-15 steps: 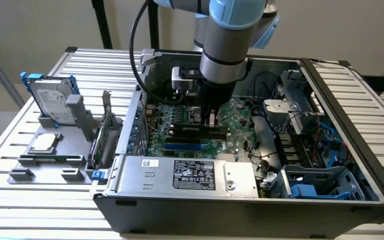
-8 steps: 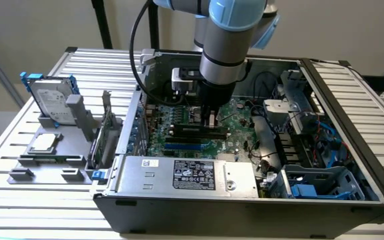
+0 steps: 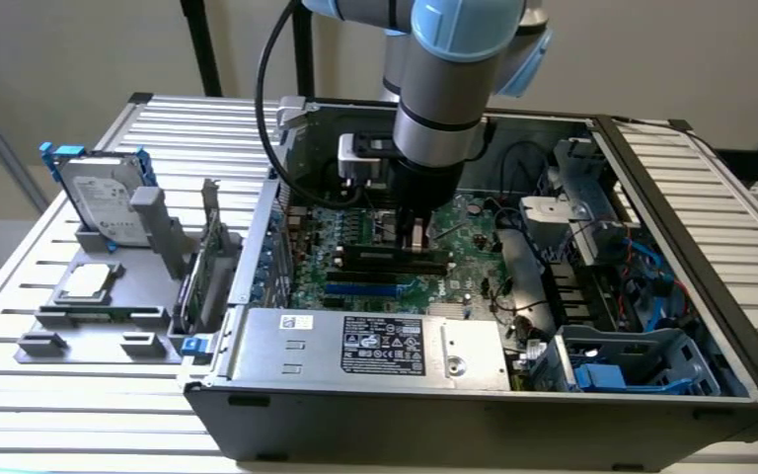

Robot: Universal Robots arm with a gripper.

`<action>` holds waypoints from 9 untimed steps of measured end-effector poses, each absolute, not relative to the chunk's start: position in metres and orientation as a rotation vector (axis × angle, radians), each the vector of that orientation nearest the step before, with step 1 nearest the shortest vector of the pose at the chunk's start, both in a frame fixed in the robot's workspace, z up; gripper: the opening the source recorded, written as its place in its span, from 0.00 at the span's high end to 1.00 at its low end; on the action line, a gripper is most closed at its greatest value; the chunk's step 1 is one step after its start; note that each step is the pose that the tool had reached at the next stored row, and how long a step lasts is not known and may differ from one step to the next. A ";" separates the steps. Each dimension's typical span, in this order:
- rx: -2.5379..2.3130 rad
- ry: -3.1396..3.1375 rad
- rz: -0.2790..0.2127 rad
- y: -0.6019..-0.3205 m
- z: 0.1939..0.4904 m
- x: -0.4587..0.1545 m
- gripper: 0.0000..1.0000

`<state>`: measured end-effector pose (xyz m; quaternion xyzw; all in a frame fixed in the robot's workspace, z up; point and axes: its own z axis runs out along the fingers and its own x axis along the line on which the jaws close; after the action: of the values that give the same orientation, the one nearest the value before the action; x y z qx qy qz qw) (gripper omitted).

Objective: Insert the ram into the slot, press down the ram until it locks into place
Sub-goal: 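Insert the ram into the slot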

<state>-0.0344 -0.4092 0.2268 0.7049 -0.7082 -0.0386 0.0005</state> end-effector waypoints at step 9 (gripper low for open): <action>2.213 -2.223 -0.118 -0.407 0.226 -0.034 0.86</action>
<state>-0.0345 -0.4075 0.2257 0.7049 -0.7083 -0.0376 0.0014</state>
